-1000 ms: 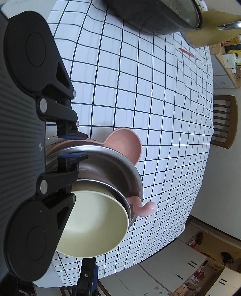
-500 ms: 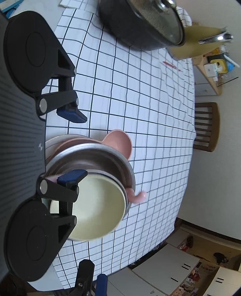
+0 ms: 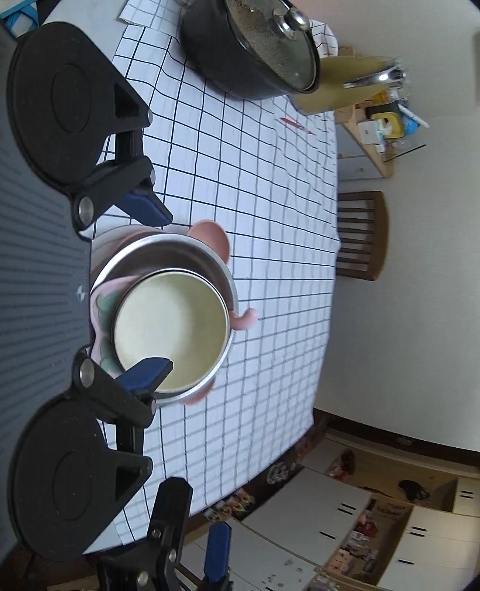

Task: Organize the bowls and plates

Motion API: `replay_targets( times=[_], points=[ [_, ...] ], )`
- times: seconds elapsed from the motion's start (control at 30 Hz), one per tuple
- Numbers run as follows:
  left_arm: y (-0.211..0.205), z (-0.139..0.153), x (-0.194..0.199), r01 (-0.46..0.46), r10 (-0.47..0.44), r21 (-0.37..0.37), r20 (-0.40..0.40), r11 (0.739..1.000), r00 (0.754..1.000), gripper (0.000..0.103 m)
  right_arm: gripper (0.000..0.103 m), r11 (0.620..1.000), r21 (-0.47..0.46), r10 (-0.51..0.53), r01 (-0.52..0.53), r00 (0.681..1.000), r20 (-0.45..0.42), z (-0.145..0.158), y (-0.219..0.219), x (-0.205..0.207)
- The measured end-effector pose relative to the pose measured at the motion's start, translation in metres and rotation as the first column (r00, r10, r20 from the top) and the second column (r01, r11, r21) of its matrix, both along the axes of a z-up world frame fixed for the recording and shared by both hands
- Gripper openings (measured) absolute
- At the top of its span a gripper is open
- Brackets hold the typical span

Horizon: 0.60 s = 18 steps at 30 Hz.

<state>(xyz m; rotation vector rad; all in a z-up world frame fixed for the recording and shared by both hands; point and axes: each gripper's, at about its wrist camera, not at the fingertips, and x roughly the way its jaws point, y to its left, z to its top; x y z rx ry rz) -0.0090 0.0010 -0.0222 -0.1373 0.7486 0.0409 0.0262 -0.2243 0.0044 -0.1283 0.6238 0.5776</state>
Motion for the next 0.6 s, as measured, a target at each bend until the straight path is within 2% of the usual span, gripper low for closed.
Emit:
replay_targets(
  times=[0.3, 0.37, 0.4, 0.6],
  points=[
    [-0.014, 0.010, -0.027, 0.003, -0.002, -0.019, 0.032, 1.000, 1.000, 0.083, 0.103, 0.999, 0.044, 0.012, -0.014, 0.999, 0.051, 0.004, -0.015, -0.022],
    [-0.017, 0.011, -0.033, -0.003, 0.004, -0.015, 0.046, 1.000, 0.999, 0.091, 0.103, 0.999, 0.049, 0.016, -0.020, 0.997, 0.080, 0.004, -0.017, -0.028],
    [-0.018, 0.012, -0.036, -0.003, 0.004, -0.014, 0.054, 1.000, 0.999, 0.101, 0.103, 0.999, 0.049, 0.018, -0.022, 0.996, 0.090, 0.003, -0.017, -0.030],
    [-0.019, 0.014, -0.047, -0.023, 0.025, -0.035, 0.067, 0.999, 0.997, 0.103, 0.103, 0.997, 0.067, 0.025, -0.033, 0.992, 0.123, 0.004, -0.022, -0.041]
  ],
)
